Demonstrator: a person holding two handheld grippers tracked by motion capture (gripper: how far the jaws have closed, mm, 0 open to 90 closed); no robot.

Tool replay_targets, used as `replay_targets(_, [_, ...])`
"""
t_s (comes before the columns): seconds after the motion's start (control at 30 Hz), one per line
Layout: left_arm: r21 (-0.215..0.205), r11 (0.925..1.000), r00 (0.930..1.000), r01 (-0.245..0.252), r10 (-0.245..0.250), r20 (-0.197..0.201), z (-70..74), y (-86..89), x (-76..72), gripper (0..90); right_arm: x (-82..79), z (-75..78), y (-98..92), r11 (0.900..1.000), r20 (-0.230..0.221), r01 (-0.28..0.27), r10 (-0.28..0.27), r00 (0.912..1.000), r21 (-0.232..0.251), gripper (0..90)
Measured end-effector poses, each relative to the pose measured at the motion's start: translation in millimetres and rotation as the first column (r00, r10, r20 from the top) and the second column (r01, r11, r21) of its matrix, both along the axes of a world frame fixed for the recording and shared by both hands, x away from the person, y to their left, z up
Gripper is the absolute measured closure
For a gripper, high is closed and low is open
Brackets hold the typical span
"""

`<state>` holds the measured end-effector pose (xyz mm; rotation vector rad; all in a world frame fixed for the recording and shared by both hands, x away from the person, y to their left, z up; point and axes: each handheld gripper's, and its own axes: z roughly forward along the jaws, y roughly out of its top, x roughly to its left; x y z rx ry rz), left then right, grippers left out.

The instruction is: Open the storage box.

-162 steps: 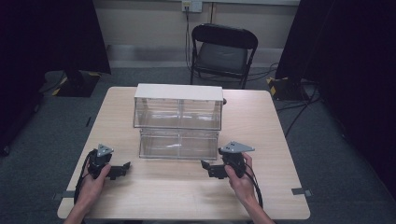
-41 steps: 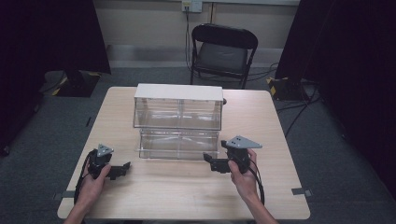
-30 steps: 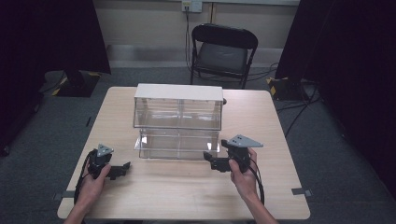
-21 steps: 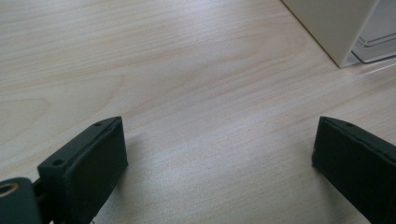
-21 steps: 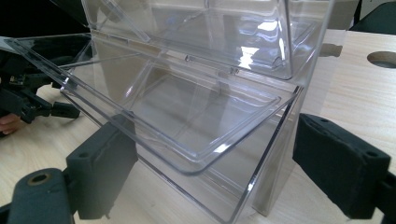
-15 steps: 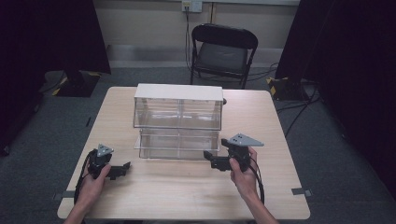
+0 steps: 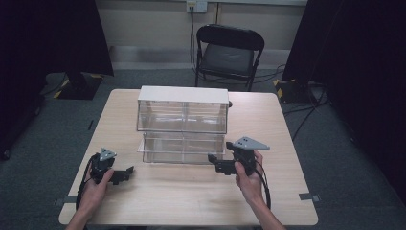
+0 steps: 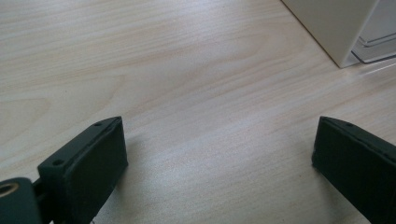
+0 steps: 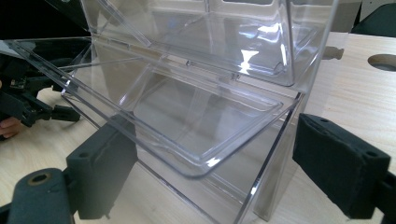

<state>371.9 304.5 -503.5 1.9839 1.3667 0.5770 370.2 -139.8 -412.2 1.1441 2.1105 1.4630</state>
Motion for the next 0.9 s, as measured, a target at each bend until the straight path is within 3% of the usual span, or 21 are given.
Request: replay_targets(0.9, [-0.001,1.0000,1.0000,0.002,-0.002,-0.001,0.0,0.1,-0.3,2.7,8.7,4.4,6.4,1.000,0.002,-0.001,0.001,1.0000,0.001,13.1])
